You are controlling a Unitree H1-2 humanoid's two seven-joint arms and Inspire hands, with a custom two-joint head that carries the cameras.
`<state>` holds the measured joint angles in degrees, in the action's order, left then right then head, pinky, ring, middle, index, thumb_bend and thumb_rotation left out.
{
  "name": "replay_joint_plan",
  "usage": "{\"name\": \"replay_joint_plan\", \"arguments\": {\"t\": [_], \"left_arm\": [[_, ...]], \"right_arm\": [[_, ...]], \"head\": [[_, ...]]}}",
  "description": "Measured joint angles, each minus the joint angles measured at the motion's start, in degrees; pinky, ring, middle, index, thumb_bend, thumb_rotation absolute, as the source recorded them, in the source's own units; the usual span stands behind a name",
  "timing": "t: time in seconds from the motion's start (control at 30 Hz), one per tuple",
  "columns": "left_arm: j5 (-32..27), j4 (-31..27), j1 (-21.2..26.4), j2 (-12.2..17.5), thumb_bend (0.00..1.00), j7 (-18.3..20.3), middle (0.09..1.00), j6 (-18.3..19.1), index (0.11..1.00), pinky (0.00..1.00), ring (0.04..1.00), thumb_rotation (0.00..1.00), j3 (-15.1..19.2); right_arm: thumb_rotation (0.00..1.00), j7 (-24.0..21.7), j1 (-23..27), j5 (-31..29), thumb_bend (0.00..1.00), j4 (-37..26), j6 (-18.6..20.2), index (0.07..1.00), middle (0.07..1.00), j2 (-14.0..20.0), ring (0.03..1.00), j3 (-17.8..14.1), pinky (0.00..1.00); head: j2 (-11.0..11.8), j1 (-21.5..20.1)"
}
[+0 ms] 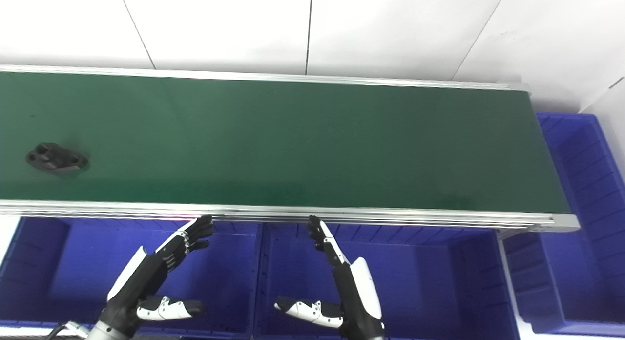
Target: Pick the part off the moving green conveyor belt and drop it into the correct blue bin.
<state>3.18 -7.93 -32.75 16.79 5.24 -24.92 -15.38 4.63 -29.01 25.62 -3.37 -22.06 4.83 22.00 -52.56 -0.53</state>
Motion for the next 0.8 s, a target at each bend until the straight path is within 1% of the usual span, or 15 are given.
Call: {"name": "replay_joint_plan", "arguments": {"t": [0.1,0.13,0.17,0.2,0.23,0.27,0.33,0.37,0.43,0.5,0.6,0.63,0.67,0.77,0.8], "left_arm": [[-0.01,0.00,0.00,0.01,0.76,0.00,0.920,0.00,0.915,0.86,0.899,0.50,0.02],[-0.01,0.01,0.00,0.01,0.76,0.00,0.918,0.00,0.913,0.86,0.897,0.50,0.01],[0.00,0.05,0.00,0.00,0.76,0.00,0.918,0.00,0.913,0.86,0.897,0.50,0.01],[0.13,0.15,0.00,0.00,0.77,-0.03,0.917,0.00,0.915,0.86,0.897,0.52,-0.03],[0.45,0.34,0.01,0.00,0.77,-0.17,0.917,0.00,0.915,0.86,0.896,0.52,-0.09],[1.07,0.55,0.01,0.00,0.78,-0.33,0.921,0.00,0.915,0.86,0.897,0.53,-0.22],[1.73,0.86,0.00,-0.03,0.79,-0.94,0.918,0.00,0.910,0.84,0.888,0.53,-0.87],[2.37,0.96,0.01,-0.03,0.80,-1.57,0.916,-0.01,0.908,0.84,0.886,0.53,-1.31],[3.49,1.59,0.06,-0.08,0.81,-2.92,0.913,-0.01,0.905,0.84,0.887,0.54,-2.63],[4.44,2.46,0.12,-0.09,0.82,-4.02,0.909,-0.01,0.903,0.84,0.886,0.53,-3.81],[5.45,2.71,0.28,0.15,0.83,-5.98,0.904,-0.01,0.898,0.83,0.880,0.52,-5.42],[5.71,2.73,0.36,0.15,0.84,-6.41,0.899,-0.01,0.892,0.82,0.874,0.51,-5.72],[5.87,2.76,0.47,0.14,0.84,-6.84,0.896,-0.01,0.889,0.82,0.871,0.50,-5.98],[6.16,2.89,1.13,0.19,0.84,-7.40,0.887,-0.01,0.881,0.80,0.861,0.49,-6.55],[6.24,2.93,1.41,0.21,0.85,-7.72,0.883,-0.01,0.878,0.80,0.858,0.48,-6.82]], "right_arm": [[0.59,0.01,0.00,0.04,0.84,0.01,0.00,0.965,0.912,-0.07,0.880,0.00,0.83],[0.58,0.00,0.00,0.05,0.83,0.02,0.00,0.964,0.910,-0.07,0.877,0.00,0.83],[0.58,0.01,0.00,0.05,0.83,0.03,0.00,0.964,0.909,-0.06,0.876,0.00,0.83],[0.58,0.01,0.00,0.02,0.83,0.09,-0.03,0.964,0.904,-0.06,0.873,-0.01,0.83],[0.57,0.11,0.01,-0.03,0.83,0.35,-0.26,0.963,0.903,-0.05,0.871,-0.03,0.83],[0.57,0.21,0.03,-0.12,0.82,0.77,-0.65,0.963,0.905,-0.03,0.871,-0.03,0.82],[0.57,0.49,0.00,-0.33,0.82,1.81,-1.04,0.965,0.911,0.24,0.877,-0.02,0.82],[0.57,0.53,-0.01,-0.46,0.82,2.01,-1.06,0.968,0.914,0.50,0.879,-0.03,0.82],[0.57,0.54,-0.01,-0.88,0.82,2.06,-1.09,0.972,0.919,1.17,0.880,-0.06,0.81],[0.58,0.95,0.05,-1.64,0.83,2.61,-1.32,0.970,0.915,1.89,0.873,0.01,0.80],[0.61,2.73,0.39,-1.69,0.83,4.33,-1.44,0.971,0.912,3.10,0.871,0.81,0.80],[0.61,3.24,0.52,-1.66,0.83,4.42,-1.45,0.972,0.911,3.47,0.871,1.10,0.81],[0.61,3.93,0.84,-1.66,0.83,4.73,-1.49,0.972,0.910,3.81,0.871,1.49,0.81],[0.59,5.07,1.95,-2.07,0.81,5.76,-1.52,0.978,0.915,4.60,0.876,2.54,0.82],[0.60,5.34,2.15,-2.13,0.81,5.79,-1.55,0.979,0.913,4.80,0.875,2.88,0.81]], "head": [[0.61,0.44],[1.31,1.57],[1.32,1.58],[1.49,1.93],[2.54,4.20],[4.03,7.70],[4.30,8.34],[5.96,11.92],[7.11,14.05],[9.30,16.69],[10.11,17.67],[10.28,17.84],[11.15,18.97],[11.60,19.42],[12.99,20.12]]}}
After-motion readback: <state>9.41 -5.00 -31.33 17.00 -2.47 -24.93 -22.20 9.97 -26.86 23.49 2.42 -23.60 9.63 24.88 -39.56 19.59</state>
